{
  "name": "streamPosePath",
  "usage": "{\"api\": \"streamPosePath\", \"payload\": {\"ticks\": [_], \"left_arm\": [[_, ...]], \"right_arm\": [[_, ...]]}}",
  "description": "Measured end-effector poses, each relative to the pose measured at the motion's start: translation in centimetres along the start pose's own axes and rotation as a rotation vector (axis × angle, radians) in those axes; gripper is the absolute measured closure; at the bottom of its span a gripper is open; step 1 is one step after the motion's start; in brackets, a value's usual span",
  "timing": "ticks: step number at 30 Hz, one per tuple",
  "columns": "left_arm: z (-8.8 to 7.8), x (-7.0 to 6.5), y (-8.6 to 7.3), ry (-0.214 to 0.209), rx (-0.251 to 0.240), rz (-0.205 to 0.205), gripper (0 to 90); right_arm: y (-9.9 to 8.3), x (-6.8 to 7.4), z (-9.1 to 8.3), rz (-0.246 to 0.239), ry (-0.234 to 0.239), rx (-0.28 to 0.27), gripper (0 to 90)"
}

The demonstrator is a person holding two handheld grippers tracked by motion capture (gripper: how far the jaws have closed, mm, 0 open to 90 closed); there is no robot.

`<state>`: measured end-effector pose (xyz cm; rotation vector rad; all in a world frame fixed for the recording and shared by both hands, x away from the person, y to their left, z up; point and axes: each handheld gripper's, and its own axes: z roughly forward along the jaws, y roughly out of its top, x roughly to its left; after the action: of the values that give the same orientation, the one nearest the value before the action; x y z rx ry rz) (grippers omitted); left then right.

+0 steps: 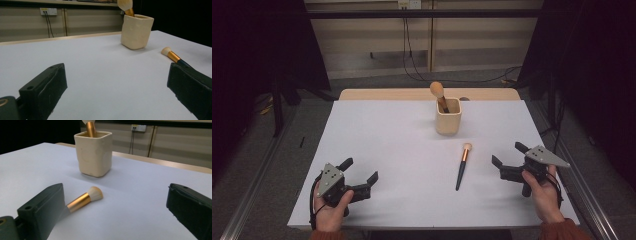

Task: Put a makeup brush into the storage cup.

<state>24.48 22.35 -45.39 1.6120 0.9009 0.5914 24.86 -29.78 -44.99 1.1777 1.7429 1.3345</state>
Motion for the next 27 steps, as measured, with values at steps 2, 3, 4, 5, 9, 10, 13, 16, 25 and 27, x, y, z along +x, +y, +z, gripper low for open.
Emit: {"api": "streamPosePath", "payload": {"ticks": [2, 3, 4, 5, 9, 10, 13, 16, 25, 27], "left_arm": [[-0.1, 0.0, 0.0, -0.001, 0.002, 0.001, 2.6], [-0.2, 0.0, 0.0, -0.001, 0.002, 0.005, 2.6], [-0.2, 0.0, -0.1, 0.005, 0.001, 0.001, 2.6], [-0.3, 0.0, -0.1, 0.006, 0.002, 0.001, 2.6], [-0.6, 0.1, -0.1, 0.018, 0.002, -0.004, 2.6], [-0.6, 0.0, -0.1, 0.021, -0.001, -0.005, 2.6], [-0.5, 0.0, -0.1, 0.016, 0.004, 0.005, 2.6], [-0.4, 0.0, -0.1, 0.015, 0.006, 0.01, 2.6], [-0.3, 0.3, -0.2, 0.008, 0.006, 0.005, 2.6], [-0.3, 0.4, -0.2, 0.01, 0.005, 0.004, 2.5]], "right_arm": [[-0.2, -0.1, -0.5, 0.004, -0.011, -0.003, 1.7], [-0.3, -0.1, -0.8, 0.015, -0.015, -0.008, 1.8], [-0.5, -0.2, -1.1, 0.019, -0.019, -0.011, 1.9], [-0.7, -0.1, -1.3, 0.017, -0.024, -0.006, 1.8], [-1.1, 0.3, -2.4, -0.002, -0.024, -0.005, 1.8], [-1.3, 0.3, -2.7, -0.009, -0.023, -0.002, 1.7], [-1.9, 0.4, -3.5, -0.009, -0.013, -0.001, 1.4], [-2.3, 0.2, -3.8, -0.02, -0.028, -0.006, 1.5], [-2.2, 0.3, -3.6, -0.021, -0.023, -0.011, 1.3], [-2.2, 0.3, -3.4, -0.018, -0.015, -0.013, 1.3]]}}
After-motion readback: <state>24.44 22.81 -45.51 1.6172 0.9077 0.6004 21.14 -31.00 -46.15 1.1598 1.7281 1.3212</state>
